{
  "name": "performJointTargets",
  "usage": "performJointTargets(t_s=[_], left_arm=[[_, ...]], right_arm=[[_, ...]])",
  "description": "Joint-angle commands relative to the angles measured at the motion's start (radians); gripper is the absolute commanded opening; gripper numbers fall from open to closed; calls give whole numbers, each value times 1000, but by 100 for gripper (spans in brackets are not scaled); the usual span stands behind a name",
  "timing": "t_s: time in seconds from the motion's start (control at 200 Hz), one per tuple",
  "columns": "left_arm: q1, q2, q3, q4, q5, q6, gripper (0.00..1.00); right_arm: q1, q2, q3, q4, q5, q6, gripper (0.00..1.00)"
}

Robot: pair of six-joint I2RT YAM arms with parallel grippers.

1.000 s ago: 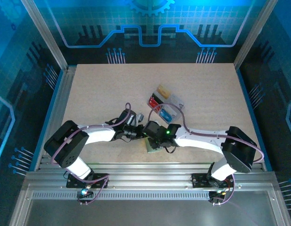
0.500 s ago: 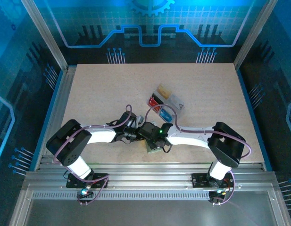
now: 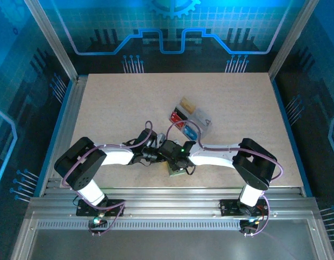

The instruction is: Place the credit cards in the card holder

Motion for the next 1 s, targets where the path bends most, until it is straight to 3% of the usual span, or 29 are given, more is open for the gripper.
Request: performJointTargets(t_s=[0.0,0.205,0.47,0.73,0.996], left_arm=[[-24,32,-36,-51,-7,13,19],[-28,41,-43,-48,-15,10,18],[-33,65,-44,-80,-62,-20,17],[-49,107,-28,-167,-164,-56,16],[-52,132,-46,-167,-245,-104,14]], right_arm=[[-15,69,1,44,10,11,39],[-14,99,9,35,39,19,30],[-14,59,27,-13,67,4,0],[-36,-4,21,-39,9,-27,0],[-138,-136,-83,42,-138,-39,0]])
